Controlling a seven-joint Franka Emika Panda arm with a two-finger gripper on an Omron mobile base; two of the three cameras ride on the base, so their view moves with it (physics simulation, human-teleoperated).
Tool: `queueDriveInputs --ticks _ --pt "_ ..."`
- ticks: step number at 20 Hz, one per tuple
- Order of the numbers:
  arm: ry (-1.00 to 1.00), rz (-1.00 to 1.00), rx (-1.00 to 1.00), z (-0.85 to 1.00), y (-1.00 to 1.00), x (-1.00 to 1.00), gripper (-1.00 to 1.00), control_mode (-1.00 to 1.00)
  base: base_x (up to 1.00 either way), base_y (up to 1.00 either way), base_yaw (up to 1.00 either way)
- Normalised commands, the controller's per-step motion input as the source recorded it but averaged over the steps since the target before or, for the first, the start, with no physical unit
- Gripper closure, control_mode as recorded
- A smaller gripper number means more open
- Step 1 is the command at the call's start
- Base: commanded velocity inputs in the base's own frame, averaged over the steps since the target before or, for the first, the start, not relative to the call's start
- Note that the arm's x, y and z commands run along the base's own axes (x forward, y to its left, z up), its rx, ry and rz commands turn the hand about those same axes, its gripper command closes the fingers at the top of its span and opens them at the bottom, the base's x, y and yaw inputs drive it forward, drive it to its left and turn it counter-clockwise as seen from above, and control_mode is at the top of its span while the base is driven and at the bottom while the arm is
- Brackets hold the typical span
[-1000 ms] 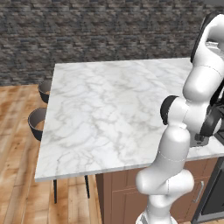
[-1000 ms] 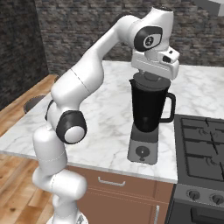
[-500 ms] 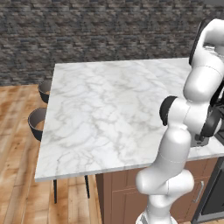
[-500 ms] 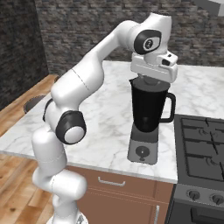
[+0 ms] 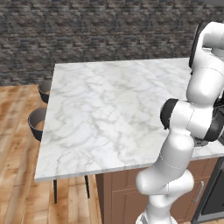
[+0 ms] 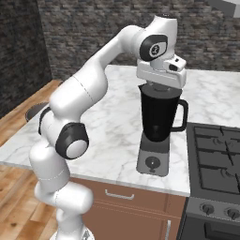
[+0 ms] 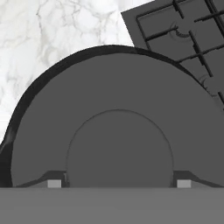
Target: Close the lid blender by securely placing the lid on top.
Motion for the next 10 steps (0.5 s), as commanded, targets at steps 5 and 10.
queueDriveInputs --ticks 5,10 --pt "-0.04 0.01 0.0 -0.16 0.13 -0.07 -1.0 -1.0 0.0 0.0 0.0" --pt "-0.03 0.01 0.0 0.0 0.01 -0.12 -1.0 -1.0 0.0 0.0 0.0"
